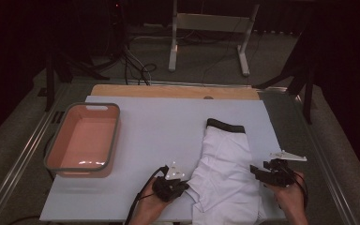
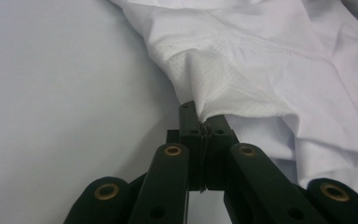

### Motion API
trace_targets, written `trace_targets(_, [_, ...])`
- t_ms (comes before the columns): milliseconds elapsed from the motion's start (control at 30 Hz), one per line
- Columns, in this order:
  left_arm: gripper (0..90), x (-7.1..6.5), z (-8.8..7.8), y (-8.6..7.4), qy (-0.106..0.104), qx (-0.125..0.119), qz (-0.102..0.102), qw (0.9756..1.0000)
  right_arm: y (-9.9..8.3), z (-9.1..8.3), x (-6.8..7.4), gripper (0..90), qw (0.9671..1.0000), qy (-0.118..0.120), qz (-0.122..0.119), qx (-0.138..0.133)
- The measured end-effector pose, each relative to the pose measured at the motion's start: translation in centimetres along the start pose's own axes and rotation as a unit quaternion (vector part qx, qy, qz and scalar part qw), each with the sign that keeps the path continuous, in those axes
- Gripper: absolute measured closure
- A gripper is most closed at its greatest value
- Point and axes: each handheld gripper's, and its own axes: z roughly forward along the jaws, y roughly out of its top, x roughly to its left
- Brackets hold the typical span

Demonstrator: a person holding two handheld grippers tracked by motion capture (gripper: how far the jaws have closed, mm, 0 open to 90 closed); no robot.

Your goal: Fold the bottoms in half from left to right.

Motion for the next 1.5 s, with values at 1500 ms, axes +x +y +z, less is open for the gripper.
trace_targets(1500, [88.7, 6.5, -5.5, -1.7, 0.1, -0.014, -0.064, 0.9928, 2.9, 3.4, 3.4, 37.7, 0.9994, 0.009, -0.033, -0.006])
